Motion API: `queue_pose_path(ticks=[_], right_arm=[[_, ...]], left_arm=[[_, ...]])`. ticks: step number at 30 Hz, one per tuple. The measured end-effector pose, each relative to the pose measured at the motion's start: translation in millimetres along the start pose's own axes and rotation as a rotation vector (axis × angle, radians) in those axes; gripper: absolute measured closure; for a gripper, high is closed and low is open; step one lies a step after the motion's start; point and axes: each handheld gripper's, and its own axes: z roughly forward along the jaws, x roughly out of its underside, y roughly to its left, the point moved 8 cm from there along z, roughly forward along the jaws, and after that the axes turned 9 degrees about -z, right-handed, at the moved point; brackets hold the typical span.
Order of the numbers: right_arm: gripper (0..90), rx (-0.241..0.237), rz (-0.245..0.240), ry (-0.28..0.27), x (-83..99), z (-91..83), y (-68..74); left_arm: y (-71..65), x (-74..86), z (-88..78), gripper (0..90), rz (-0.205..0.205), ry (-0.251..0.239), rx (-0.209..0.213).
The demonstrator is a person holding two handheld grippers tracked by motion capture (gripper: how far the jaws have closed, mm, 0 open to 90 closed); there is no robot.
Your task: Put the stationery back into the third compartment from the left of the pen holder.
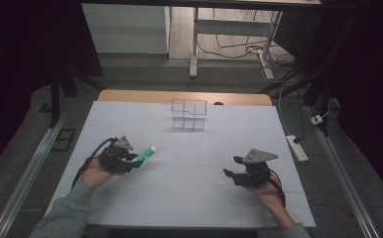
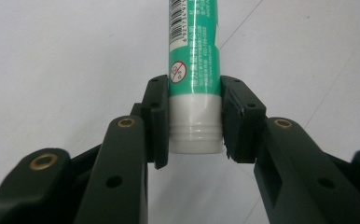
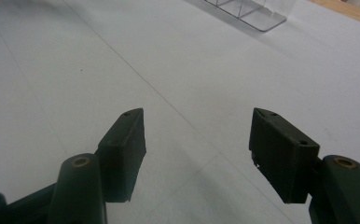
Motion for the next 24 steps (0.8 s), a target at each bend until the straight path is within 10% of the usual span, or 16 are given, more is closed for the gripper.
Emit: queue_pose_path(ticks=[24], right_arm=[[34.7, -0.029, -0.02, -0.002, -7.5, 5.5, 10.8]], left_arm=[[-32.3, -32.0, 26.2, 64.8, 0.106, 0.022, 0.08]])
